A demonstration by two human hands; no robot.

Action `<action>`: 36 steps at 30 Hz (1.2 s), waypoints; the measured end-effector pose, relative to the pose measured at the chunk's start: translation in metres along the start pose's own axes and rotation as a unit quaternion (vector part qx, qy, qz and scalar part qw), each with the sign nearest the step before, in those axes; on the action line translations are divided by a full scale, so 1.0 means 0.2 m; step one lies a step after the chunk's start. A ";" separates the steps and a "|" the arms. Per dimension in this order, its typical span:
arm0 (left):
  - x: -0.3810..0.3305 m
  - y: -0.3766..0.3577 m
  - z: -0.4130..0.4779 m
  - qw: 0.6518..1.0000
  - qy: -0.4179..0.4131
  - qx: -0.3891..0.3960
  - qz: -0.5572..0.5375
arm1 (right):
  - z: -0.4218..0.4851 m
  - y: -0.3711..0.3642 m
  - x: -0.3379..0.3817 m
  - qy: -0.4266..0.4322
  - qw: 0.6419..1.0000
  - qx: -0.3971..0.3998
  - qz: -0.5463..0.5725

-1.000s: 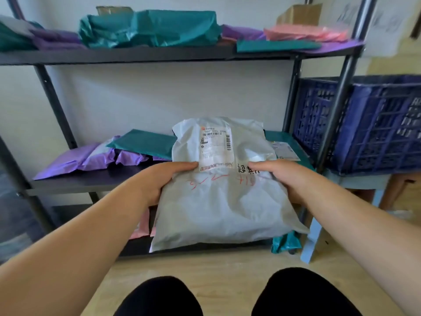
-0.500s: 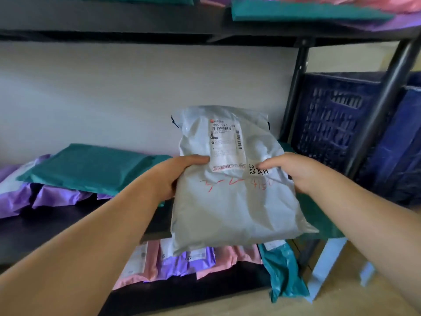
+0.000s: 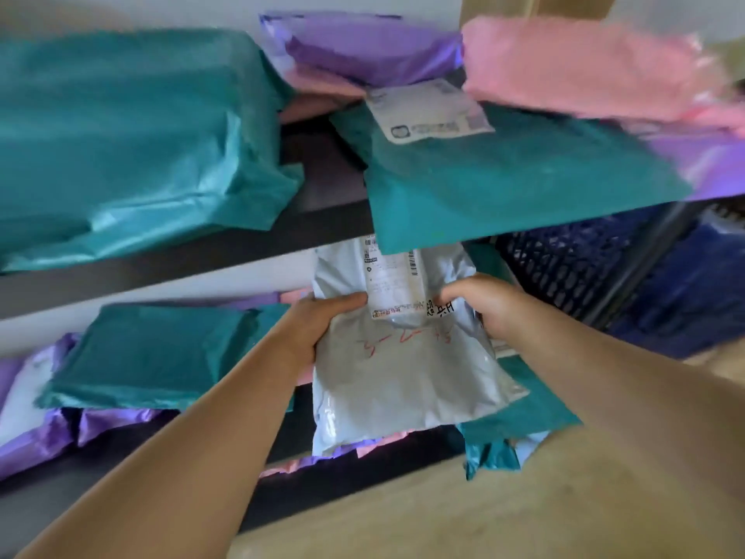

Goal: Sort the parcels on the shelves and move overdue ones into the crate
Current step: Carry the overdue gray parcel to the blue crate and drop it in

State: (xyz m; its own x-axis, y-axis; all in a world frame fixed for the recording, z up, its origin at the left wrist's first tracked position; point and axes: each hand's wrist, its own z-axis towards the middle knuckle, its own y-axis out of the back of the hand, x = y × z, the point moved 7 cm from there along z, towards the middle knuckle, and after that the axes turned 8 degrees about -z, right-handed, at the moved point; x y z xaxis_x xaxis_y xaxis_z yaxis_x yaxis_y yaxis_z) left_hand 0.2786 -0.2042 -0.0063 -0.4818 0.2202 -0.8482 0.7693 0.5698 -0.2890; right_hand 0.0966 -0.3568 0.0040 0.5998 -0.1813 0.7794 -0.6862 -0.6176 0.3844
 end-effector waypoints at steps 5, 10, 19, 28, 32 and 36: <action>-0.01 -0.05 -0.21 0.998 0.045 -0.046 0.004 | -0.14 0.03 -0.03 -0.056 0.998 0.001 0.014; -0.06 -0.11 -0.55 0.987 0.092 -0.130 0.002 | -0.37 0.05 -0.10 -0.130 0.990 0.048 -0.004; -0.16 -0.29 -1.03 0.966 0.213 -0.139 0.048 | -1.01 0.30 0.07 -0.214 0.975 0.018 -0.055; -0.26 -0.52 -1.37 0.951 0.261 -0.079 0.143 | -1.55 0.45 -0.05 -0.271 0.962 -0.014 -0.036; -0.26 -0.67 -1.48 0.939 0.284 -0.044 0.188 | -1.73 0.56 -0.15 -0.292 0.956 -0.029 -0.024; -0.17 -0.87 -1.46 0.931 0.297 0.018 0.211 | -1.89 0.75 -0.26 -0.314 0.948 -0.043 -0.007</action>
State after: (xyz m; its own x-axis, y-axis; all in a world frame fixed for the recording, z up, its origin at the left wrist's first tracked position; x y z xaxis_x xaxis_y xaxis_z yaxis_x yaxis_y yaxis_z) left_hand 0.0387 -0.0793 0.2036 -0.2723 0.8239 -0.4971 0.9510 0.3090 -0.0088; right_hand -0.1920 -0.1512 0.2083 0.7175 -0.6104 0.3355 -0.6911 -0.5637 0.4524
